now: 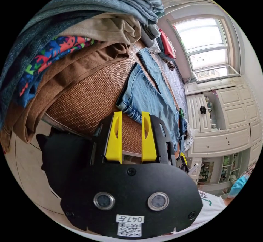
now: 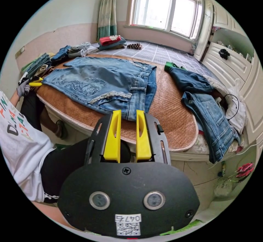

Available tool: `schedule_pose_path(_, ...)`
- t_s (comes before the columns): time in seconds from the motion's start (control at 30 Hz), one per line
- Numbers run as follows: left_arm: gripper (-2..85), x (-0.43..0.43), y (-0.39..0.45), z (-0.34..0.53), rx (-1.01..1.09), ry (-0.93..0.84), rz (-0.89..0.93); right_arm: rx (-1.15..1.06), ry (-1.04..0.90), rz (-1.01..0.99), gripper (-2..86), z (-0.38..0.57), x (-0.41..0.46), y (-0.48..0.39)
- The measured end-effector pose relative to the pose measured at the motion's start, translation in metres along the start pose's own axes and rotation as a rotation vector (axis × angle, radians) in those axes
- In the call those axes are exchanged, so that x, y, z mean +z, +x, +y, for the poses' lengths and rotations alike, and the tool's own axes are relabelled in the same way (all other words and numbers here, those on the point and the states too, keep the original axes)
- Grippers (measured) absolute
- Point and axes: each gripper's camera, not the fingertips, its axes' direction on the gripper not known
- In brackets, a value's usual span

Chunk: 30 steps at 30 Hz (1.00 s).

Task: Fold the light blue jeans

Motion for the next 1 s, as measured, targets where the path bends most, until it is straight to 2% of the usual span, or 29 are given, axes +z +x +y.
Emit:
schedule_pose_path(0.2,10.4,0.006,-0.014,0.017,-0.012,0.022,0.071,-0.237,-0.167,0.044,5.0,-0.018,0.021,-0.054)
schedule_pose_path(0.37,10.1,0.016,-0.017,0.030,-0.001,0.043,0.098,-0.461,-0.236,0.190,4.4,-0.032,0.037,-0.108)
schedule_pose_path(0.87,10.1,0.042,-0.016,0.043,-0.026,0.067,0.153,-0.454,-0.255,0.249,4.2,-0.044,0.056,-0.138)
schedule_pose_path(1.0,10.3,0.028,-0.017,0.051,-0.031,0.155,0.113,-0.409,-0.225,0.216,5.4,-0.041,0.057,-0.134)
